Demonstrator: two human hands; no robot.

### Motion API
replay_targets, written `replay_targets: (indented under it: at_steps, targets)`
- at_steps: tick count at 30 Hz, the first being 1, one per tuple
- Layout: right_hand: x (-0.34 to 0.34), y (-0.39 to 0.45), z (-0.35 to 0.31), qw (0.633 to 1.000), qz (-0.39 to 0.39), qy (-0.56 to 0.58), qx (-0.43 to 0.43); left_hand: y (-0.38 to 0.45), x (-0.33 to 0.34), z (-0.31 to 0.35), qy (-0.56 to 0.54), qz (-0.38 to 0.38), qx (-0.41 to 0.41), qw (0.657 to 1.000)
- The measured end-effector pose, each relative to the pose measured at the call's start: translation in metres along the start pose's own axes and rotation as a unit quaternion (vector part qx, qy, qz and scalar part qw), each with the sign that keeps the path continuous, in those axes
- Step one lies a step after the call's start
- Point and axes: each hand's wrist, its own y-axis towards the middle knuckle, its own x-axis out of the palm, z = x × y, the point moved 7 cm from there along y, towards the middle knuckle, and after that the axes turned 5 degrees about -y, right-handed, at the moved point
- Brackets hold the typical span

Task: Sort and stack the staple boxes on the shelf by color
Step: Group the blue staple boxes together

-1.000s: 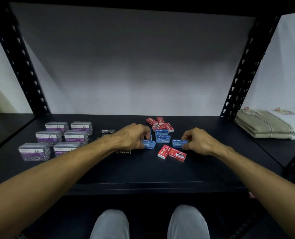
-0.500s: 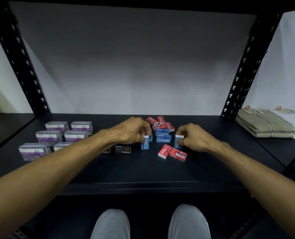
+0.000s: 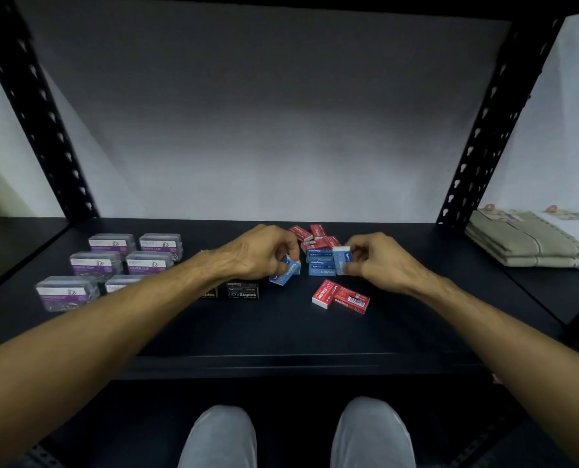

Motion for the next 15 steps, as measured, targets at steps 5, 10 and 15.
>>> replay_targets:
  at_steps: [5,10,15]
  targets:
    - [0.014,0.005,-0.029,0.999,0.003,0.009,-0.05,0.001,0.008,0.003,0.027,-0.032,0.007,0.999]
    - [0.029,0.008,-0.038,0.998,0.014,0.013,-0.064,0.001,0.016,-0.002,0.008,-0.031,-0.006,0.999]
    - [0.039,0.007,-0.034,0.997,-0.011,-0.021,-0.071,-0.003,0.021,-0.008,-0.002,-0.036,-0.019,0.999]
